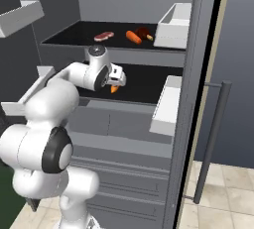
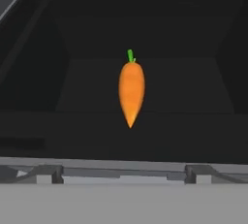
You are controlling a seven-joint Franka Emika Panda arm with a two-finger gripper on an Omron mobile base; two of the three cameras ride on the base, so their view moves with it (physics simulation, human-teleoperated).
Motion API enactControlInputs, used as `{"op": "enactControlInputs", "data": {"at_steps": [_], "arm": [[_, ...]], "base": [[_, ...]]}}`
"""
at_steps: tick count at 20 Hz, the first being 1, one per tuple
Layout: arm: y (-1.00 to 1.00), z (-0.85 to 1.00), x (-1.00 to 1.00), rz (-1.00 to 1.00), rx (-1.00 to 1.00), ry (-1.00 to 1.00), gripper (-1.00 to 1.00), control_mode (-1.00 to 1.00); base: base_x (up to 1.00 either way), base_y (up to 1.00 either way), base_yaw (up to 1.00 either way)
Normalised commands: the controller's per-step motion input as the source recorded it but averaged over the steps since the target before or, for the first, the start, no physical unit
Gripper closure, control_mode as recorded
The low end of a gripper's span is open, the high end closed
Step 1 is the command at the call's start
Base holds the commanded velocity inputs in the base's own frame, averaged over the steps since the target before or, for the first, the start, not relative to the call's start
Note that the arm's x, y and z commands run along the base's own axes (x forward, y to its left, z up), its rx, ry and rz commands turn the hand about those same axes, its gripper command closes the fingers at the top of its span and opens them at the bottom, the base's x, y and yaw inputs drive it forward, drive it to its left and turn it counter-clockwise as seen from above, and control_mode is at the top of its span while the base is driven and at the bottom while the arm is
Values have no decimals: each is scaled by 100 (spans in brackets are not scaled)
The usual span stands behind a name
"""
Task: Place one carrot and one steak in each tupperware on the nearby counter, to pack two identical lunches.
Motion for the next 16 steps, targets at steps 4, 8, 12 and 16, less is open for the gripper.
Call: {"op": "enactControlInputs", "data": {"at_steps": [4, 8, 12, 16], "arm": [[-7, -23, 32, -1, 0, 0, -100, -100], [0, -29, 32, 0, 0, 0, -100, -100], [0, -30, 43, 0, 0, 0, -100, -100], [0, -25, 48, 0, 0, 0, -100, -100]], "base": [[0, 0, 0], [0, 0, 0], [0, 0, 0], [0, 0, 0]]}}
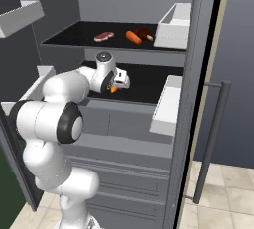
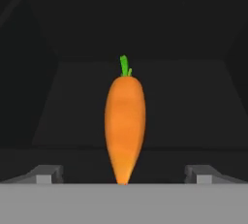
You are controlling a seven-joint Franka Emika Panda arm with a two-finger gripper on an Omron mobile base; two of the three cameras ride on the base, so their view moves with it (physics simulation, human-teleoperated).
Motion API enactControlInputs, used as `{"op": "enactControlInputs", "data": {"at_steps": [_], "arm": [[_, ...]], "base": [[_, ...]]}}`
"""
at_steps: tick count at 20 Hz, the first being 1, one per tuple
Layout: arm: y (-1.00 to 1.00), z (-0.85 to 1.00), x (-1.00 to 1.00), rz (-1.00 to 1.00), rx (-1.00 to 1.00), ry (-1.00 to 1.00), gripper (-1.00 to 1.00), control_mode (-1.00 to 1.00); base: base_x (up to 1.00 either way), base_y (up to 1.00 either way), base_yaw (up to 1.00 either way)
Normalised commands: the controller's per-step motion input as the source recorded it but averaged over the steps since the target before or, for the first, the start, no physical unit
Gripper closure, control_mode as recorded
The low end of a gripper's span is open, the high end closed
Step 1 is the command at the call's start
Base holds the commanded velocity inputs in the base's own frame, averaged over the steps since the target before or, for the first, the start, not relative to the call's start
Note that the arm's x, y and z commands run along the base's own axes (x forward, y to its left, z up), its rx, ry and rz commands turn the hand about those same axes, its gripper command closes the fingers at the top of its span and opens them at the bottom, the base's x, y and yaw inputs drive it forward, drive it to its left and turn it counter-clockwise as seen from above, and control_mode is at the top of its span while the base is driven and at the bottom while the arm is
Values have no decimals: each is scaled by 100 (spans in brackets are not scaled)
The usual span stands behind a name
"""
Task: Place one carrot and one steak in each tupperware on the nearby counter, to pack two identical lunches.
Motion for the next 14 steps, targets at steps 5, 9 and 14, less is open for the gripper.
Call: {"op": "enactControlInputs", "data": {"at_steps": [5, 9, 14], "arm": [[0, -18, 56, 0, 0, 0, -100, -100], [0, -26, 31, 0, 0, 0, -100, -100], [0, -62, 0, 0, -1, 3, 100, -100]], "base": [[0, 0, 0], [0, 0, 0], [0, 0, 0]]}}
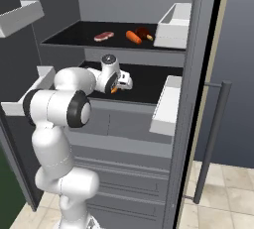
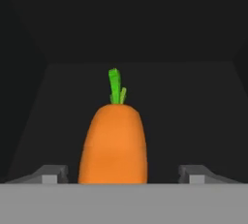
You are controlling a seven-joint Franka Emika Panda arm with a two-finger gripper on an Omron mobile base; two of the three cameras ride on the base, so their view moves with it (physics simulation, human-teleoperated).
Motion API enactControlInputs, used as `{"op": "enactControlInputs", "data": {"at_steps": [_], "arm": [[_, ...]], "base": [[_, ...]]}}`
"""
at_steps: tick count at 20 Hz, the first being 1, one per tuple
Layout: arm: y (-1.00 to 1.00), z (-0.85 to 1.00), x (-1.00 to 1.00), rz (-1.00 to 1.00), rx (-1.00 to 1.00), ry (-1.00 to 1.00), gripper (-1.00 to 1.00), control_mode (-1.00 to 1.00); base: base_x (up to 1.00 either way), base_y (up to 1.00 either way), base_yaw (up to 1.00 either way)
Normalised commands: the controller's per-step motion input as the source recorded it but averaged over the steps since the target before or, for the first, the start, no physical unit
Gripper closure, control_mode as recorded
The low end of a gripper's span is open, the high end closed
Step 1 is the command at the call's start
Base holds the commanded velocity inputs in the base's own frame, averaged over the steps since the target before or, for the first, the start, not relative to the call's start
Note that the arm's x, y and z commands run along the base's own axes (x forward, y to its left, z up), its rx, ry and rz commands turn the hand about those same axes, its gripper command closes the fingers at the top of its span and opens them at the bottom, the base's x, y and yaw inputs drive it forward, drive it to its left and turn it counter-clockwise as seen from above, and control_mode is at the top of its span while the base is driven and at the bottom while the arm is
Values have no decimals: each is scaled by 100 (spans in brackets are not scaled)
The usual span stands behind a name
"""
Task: Place one carrot and one steak in each tupperware on the nearby counter, to pack two identical lunches.
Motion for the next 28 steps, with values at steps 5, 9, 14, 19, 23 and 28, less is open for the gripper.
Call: {"op": "enactControlInputs", "data": {"at_steps": [5, 9, 14, 19, 23, 28], "arm": [[0, -8, -3, 0, 0, 0, 100, -100], [0, 0, -4, 0, 0, 0, 100, -100], [3, 14, -63, -5, -8, -19, 100, -100], [2, 42, -100, -13, -2, -23, 100, -100], [4, 92, -100, -24, 5, -6, 100, -100], [2, 100, -100, -26, 15, 0, 100, -100]], "base": [[0, 0, 0], [0, 0, 0], [0, 0, 0], [0, 0, 0], [0, 0, 0], [0, 0, 0]]}}
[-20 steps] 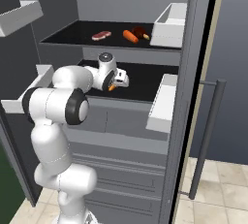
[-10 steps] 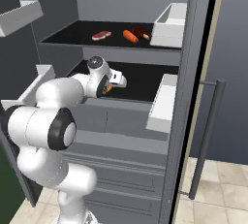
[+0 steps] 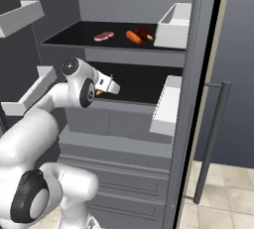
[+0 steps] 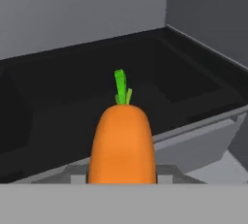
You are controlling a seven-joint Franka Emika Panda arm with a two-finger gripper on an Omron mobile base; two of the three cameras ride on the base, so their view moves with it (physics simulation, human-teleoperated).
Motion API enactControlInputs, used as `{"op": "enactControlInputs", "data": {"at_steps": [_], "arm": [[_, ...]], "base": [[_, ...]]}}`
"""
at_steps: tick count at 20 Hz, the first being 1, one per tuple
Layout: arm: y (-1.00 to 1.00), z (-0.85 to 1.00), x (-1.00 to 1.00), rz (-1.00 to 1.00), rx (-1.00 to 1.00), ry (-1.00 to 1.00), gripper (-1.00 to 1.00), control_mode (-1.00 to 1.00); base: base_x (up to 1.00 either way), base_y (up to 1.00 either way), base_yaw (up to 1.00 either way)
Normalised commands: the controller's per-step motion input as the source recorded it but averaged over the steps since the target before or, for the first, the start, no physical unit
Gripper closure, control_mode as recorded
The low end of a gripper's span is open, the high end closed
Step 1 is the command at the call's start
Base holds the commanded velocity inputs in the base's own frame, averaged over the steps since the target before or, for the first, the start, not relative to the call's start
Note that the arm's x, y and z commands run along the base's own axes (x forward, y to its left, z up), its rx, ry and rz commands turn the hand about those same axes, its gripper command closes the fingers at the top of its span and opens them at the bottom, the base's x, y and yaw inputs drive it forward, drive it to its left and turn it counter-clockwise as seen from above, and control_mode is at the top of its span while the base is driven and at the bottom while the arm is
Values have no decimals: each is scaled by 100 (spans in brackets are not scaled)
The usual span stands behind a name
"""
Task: Place one carrot and one steak in each tupperware on the nearby counter, to pack two identical lunches.
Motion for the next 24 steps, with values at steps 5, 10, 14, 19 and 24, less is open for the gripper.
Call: {"op": "enactControlInputs", "data": {"at_steps": [5, 10, 14, 19, 24], "arm": [[0, 75, -100, -14, 29, 5, 100, -100], [0, 8, -90, -2, 19, 0, 100, -100], [0, 0, -3, 0, 0, -1, 100, -100], [10, -17, -39, 0, 1, 3, 100, 100], [0, 0, 0, 0, 0, 0, 100, 100]], "base": [[0, 0, 0], [0, 0, 0], [0, 0, 0], [-20, 6, -1], [-100, 26, -11]]}}
